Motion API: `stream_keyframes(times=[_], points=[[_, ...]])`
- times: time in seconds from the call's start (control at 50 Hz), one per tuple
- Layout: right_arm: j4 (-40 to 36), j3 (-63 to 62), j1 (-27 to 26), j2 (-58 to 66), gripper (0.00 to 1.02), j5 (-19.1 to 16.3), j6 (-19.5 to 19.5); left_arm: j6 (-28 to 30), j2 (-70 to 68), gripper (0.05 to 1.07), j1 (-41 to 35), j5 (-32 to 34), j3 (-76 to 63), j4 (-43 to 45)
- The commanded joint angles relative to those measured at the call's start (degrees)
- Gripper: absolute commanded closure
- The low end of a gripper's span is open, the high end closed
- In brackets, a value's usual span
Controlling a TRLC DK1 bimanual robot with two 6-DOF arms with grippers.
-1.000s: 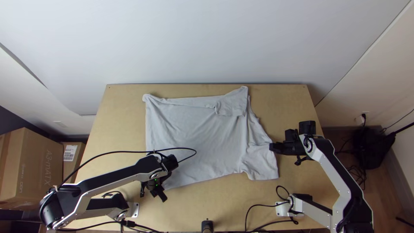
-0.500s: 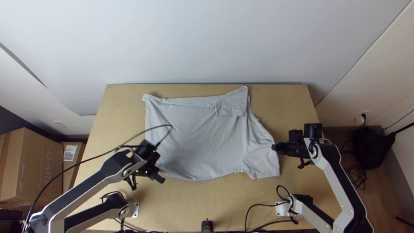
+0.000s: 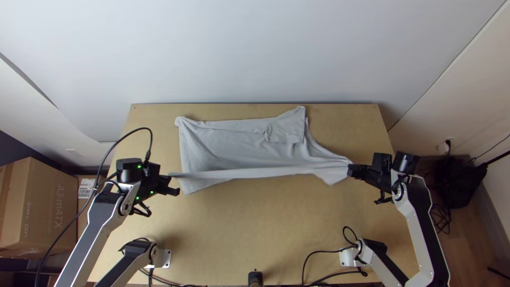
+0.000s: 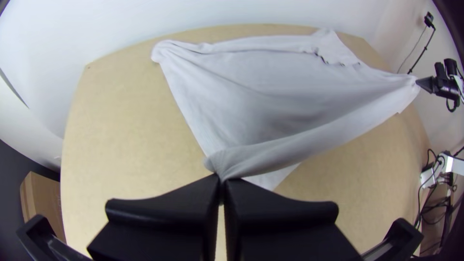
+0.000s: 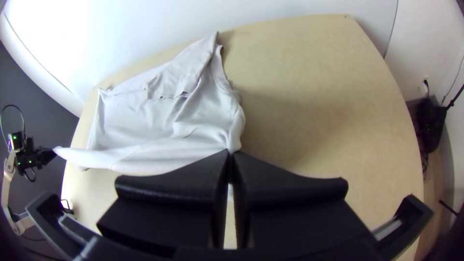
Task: Fold the t-shirt
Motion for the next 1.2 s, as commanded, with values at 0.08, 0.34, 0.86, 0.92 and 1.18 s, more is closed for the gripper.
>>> stream_keyframes(times=[0.08,0.34,0.86,0.92,1.18], points=[[2.21,7.26,1.48,0.95,1.0,1.08,3.27,1.61,0.4,1.05,4.69,-0.71,6.7,2.63],[5.9,21.15,10.63,4.46,1.0,5.39,9.33,-2.87,5.76,1.05,5.22,-2.12,18.39,5.27],[11.97,56.48,17.39,25.64,1.0,12.59,10.56,-6.21,28.52,1.05,9.53,-5.37,52.58,14.93],[12.58,60.7,18.1,27.4,1.0,13.39,10.47,-6.12,31.16,1.05,9.53,-7.04,57.76,15.2],[13.02,75.12,19.59,28.28,1.0,15.06,10.65,-6.56,33.89,1.05,9.18,-10.03,73.76,14.41]])
